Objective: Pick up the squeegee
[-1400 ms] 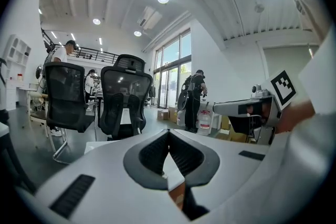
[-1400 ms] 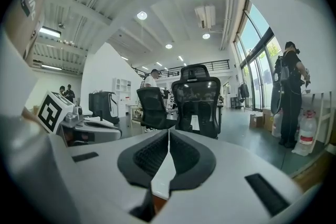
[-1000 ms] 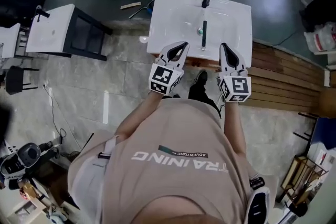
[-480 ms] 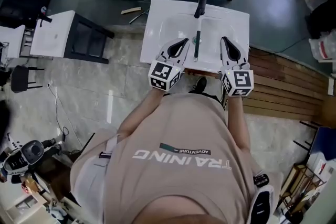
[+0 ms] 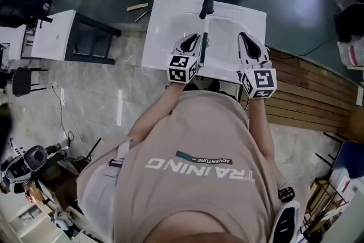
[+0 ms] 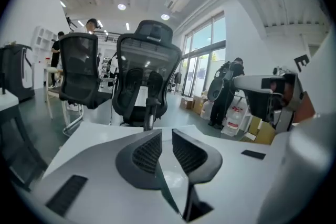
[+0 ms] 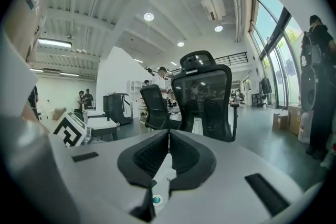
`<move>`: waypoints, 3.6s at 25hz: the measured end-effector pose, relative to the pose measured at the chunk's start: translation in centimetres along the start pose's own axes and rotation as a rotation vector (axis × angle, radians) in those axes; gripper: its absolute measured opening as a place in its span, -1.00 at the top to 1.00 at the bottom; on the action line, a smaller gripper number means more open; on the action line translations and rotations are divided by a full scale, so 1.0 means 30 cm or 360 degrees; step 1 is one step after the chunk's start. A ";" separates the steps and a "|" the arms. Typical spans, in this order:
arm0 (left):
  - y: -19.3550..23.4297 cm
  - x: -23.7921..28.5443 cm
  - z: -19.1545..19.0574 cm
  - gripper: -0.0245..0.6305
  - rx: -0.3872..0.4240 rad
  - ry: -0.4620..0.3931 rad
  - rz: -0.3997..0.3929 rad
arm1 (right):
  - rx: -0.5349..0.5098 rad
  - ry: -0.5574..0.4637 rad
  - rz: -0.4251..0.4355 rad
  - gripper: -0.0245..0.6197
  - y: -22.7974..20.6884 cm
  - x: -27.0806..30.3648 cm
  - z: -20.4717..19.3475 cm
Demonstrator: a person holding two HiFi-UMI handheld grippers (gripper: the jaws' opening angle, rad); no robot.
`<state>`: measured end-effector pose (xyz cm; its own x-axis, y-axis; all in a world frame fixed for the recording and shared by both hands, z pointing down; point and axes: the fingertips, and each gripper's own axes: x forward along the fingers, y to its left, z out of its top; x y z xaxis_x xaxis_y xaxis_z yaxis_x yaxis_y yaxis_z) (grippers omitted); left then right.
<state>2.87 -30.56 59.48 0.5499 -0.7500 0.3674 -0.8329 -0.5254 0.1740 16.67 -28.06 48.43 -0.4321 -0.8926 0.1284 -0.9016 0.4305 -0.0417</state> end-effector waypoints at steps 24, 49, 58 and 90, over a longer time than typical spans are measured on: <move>0.115 0.438 -0.450 0.49 -0.0172 0.0710 0.0344 | -0.0008 0.0166 0.0038 0.82 -0.121 0.009 -0.100; 0.150 0.417 -0.447 0.66 -0.0131 0.0642 0.0423 | 0.0009 0.0190 0.0079 0.82 -0.156 0.012 -0.136; 0.188 0.293 -0.425 0.67 -0.0056 0.0631 0.0391 | 0.0021 0.0180 0.0132 0.82 -0.079 0.034 -0.134; 0.425 -0.175 -0.134 0.67 0.0011 0.0269 0.0319 | -0.0049 0.0148 0.0167 0.82 0.222 0.149 -0.050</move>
<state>-10.87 -31.70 63.45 0.3551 -0.7619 0.5417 -0.9234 -0.3763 0.0761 8.75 -28.98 50.20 -0.5191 -0.8269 0.2163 -0.8500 0.5260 -0.0292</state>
